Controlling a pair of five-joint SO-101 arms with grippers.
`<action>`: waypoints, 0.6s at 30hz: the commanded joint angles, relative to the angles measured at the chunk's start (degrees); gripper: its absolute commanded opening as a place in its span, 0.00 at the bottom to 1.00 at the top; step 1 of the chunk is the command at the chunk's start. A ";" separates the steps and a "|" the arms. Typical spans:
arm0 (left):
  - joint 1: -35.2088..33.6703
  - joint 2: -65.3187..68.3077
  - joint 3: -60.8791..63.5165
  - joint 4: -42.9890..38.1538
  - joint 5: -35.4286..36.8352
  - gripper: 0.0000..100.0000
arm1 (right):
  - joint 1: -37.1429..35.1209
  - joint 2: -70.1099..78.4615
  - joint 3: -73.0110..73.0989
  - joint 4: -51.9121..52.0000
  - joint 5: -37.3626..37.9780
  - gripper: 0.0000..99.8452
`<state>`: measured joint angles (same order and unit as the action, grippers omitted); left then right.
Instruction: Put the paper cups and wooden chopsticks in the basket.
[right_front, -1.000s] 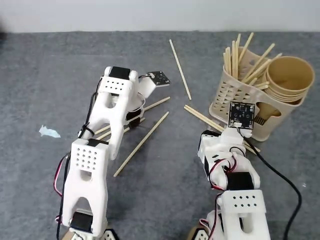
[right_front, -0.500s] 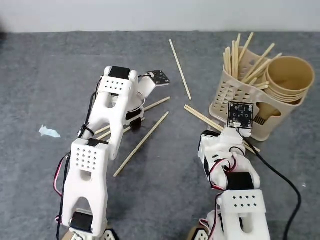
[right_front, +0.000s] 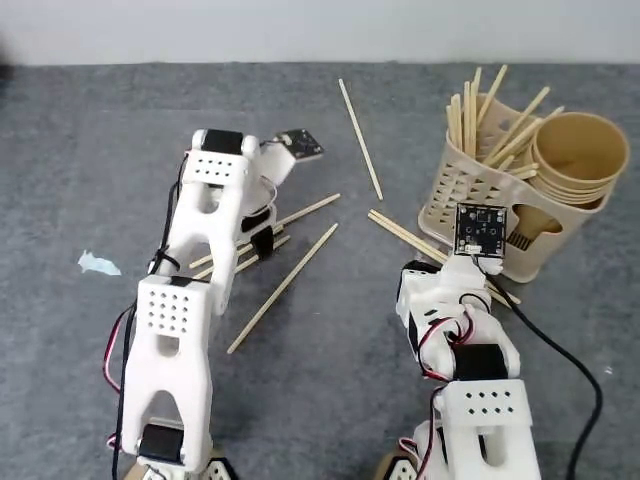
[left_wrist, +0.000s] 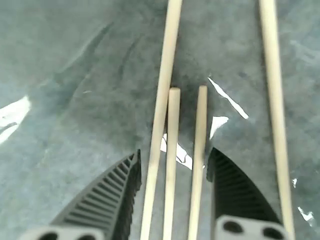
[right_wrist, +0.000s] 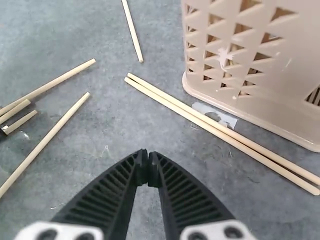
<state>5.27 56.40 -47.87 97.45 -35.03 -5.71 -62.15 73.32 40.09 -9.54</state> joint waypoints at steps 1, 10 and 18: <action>0.44 2.20 -5.23 -0.62 0.09 0.21 | 0.57 -1.10 -0.18 -0.75 0.62 0.02; 0.79 9.93 -15.96 2.99 0.26 0.10 | 0.57 -1.10 -0.18 -0.75 0.62 0.02; 1.14 10.02 -15.52 3.08 0.26 0.04 | 0.57 -1.10 -0.18 -0.75 0.70 0.02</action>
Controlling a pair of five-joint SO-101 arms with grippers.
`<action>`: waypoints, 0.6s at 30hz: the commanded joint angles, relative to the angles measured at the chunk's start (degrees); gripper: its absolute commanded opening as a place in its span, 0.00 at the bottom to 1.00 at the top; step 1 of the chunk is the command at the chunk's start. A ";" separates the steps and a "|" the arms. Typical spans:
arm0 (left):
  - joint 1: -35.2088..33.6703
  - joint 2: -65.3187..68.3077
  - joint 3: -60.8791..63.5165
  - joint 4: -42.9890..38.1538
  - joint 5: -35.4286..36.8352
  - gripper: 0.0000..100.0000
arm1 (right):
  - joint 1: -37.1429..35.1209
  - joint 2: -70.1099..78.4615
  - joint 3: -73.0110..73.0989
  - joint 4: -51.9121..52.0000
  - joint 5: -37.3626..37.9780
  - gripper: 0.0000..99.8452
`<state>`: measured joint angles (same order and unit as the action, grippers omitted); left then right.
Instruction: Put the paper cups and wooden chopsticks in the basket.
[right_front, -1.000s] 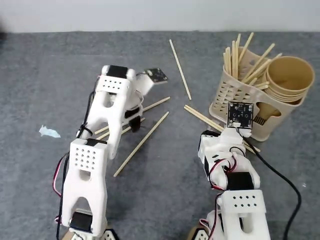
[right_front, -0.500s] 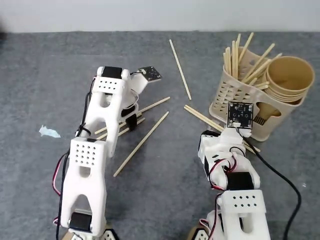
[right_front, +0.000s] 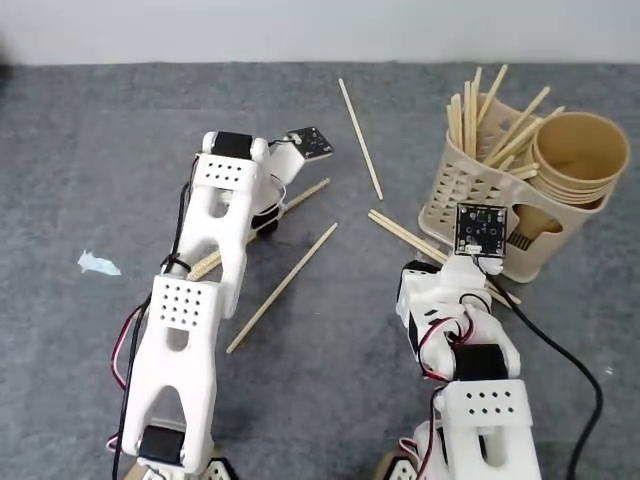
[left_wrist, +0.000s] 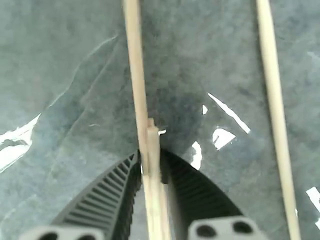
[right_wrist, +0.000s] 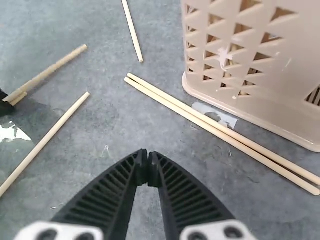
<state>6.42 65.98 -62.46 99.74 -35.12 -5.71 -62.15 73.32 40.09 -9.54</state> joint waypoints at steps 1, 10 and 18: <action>0.26 0.44 -0.92 0.79 0.35 0.03 | 0.57 -1.10 -0.18 -0.75 0.70 0.02; 2.37 -0.35 -1.10 0.88 0.62 0.01 | 0.57 -1.27 -0.18 -0.75 0.70 0.02; 3.25 -11.52 -0.40 0.88 3.87 0.01 | 0.57 -1.27 -0.18 -0.75 0.79 0.02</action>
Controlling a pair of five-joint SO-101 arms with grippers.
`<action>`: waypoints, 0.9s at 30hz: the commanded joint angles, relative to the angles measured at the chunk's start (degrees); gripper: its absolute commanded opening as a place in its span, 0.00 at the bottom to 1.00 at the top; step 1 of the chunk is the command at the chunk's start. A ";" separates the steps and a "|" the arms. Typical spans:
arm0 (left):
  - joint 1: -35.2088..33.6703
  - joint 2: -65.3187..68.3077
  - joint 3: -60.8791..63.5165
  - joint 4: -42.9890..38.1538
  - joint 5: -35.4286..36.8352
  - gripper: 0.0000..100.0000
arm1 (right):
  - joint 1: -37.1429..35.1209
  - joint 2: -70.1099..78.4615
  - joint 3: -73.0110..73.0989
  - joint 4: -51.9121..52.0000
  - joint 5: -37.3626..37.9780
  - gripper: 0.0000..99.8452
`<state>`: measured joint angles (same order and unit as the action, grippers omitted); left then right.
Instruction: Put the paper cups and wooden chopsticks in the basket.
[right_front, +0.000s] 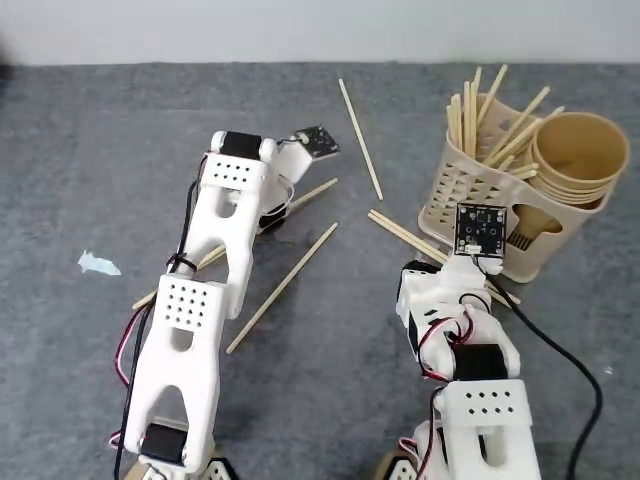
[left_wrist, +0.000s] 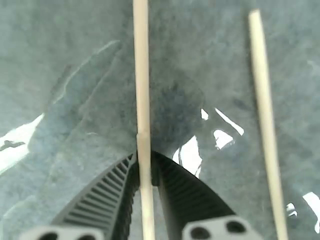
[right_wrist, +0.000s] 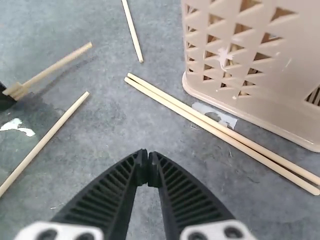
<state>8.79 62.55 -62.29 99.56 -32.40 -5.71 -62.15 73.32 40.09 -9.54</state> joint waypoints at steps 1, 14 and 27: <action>1.05 -9.67 0.04 1.05 1.14 0.01 | 0.57 -1.36 -0.18 -0.75 0.79 0.02; 10.29 -34.73 7.69 0.97 5.98 0.01 | 0.66 -1.54 -0.18 -0.57 0.88 0.02; 15.56 -48.97 1.80 -15.38 16.62 0.01 | 2.24 -1.10 1.32 1.19 6.51 0.01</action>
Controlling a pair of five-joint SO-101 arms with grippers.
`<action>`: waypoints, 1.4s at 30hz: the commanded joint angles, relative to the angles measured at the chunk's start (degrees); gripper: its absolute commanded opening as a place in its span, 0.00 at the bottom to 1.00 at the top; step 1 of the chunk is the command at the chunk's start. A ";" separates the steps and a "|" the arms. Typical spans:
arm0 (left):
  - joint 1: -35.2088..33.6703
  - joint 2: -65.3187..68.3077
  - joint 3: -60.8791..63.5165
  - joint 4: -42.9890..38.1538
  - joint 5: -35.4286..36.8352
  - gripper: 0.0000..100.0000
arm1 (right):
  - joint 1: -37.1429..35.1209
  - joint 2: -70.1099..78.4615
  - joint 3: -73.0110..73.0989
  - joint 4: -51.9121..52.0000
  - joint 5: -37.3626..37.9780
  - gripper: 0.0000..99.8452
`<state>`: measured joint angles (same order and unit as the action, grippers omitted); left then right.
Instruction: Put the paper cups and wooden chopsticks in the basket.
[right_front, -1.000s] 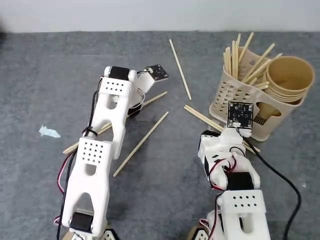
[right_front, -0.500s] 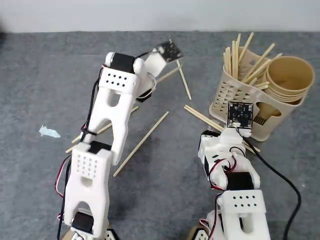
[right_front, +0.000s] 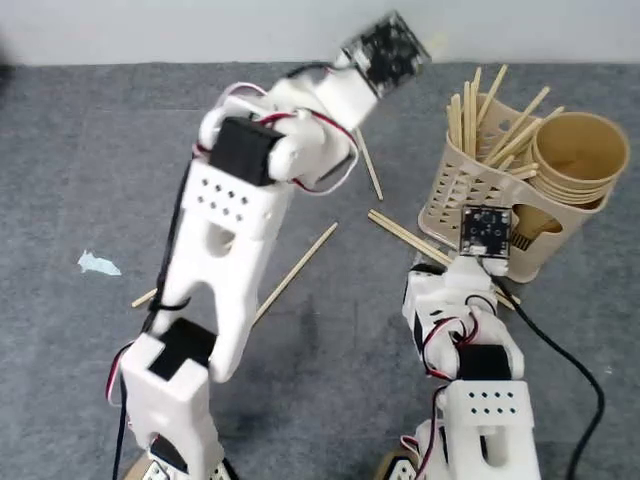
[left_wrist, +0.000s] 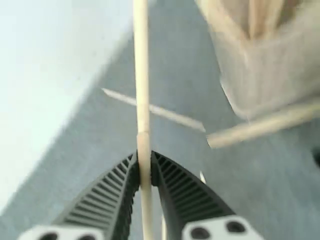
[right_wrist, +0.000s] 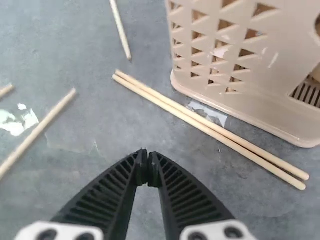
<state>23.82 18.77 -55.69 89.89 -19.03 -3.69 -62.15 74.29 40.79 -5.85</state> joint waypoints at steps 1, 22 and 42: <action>0.70 -5.71 -6.20 -7.65 4.57 0.01 | -0.13 -1.54 0.97 0.40 3.69 0.01; 6.42 -2.20 -9.80 -43.96 36.66 0.01 | -8.66 -1.54 7.56 0.48 12.48 0.01; 11.25 15.38 -9.54 -53.98 41.05 0.01 | -8.66 -1.19 7.56 0.31 12.84 0.01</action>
<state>34.73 33.89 -64.92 37.41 21.76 -12.22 -62.15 82.37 40.79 6.37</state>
